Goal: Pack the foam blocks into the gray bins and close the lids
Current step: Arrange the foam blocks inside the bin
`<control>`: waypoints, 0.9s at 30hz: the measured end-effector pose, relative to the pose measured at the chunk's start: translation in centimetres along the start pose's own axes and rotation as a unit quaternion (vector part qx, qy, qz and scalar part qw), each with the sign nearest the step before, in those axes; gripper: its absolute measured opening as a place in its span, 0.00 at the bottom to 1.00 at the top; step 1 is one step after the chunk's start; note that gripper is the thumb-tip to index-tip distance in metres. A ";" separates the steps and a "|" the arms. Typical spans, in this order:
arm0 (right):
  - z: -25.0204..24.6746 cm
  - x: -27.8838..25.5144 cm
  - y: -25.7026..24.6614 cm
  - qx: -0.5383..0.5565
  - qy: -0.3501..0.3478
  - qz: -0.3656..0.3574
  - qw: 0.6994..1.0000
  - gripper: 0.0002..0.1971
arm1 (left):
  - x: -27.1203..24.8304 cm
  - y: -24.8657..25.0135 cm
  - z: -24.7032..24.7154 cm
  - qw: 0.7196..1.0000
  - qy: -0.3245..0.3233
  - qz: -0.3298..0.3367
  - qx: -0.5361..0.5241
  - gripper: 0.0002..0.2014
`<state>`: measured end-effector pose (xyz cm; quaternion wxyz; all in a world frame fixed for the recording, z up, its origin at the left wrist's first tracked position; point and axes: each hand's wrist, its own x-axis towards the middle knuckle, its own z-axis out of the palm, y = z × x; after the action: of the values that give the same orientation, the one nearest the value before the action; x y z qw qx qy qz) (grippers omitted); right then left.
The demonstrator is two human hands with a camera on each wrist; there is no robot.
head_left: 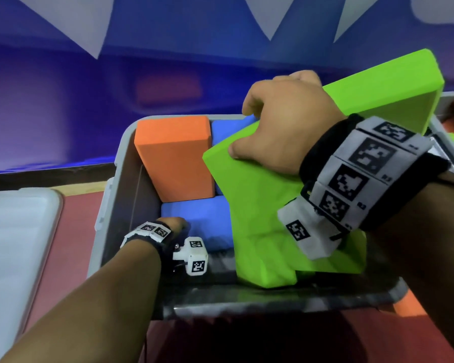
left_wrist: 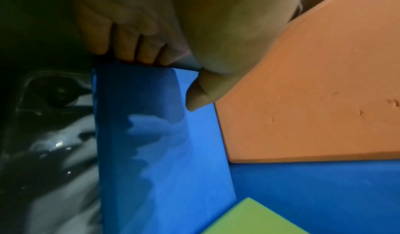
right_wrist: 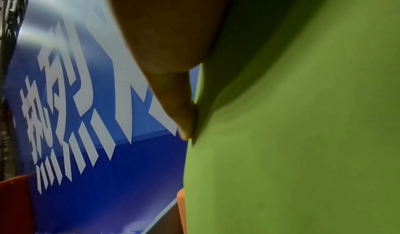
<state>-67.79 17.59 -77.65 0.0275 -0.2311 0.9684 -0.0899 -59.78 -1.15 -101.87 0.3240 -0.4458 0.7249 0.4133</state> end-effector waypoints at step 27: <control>-1.2 -0.6 3.0 0.172 0.009 0.010 0.985 0.23 | -2.6 -0.7 -0.7 0.989 0.006 0.030 -0.148 0.20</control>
<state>-68.72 20.69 -76.99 0.0593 -0.2128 0.9410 -0.2564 -58.18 -1.02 -99.63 0.2379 -0.4696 0.6705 0.5228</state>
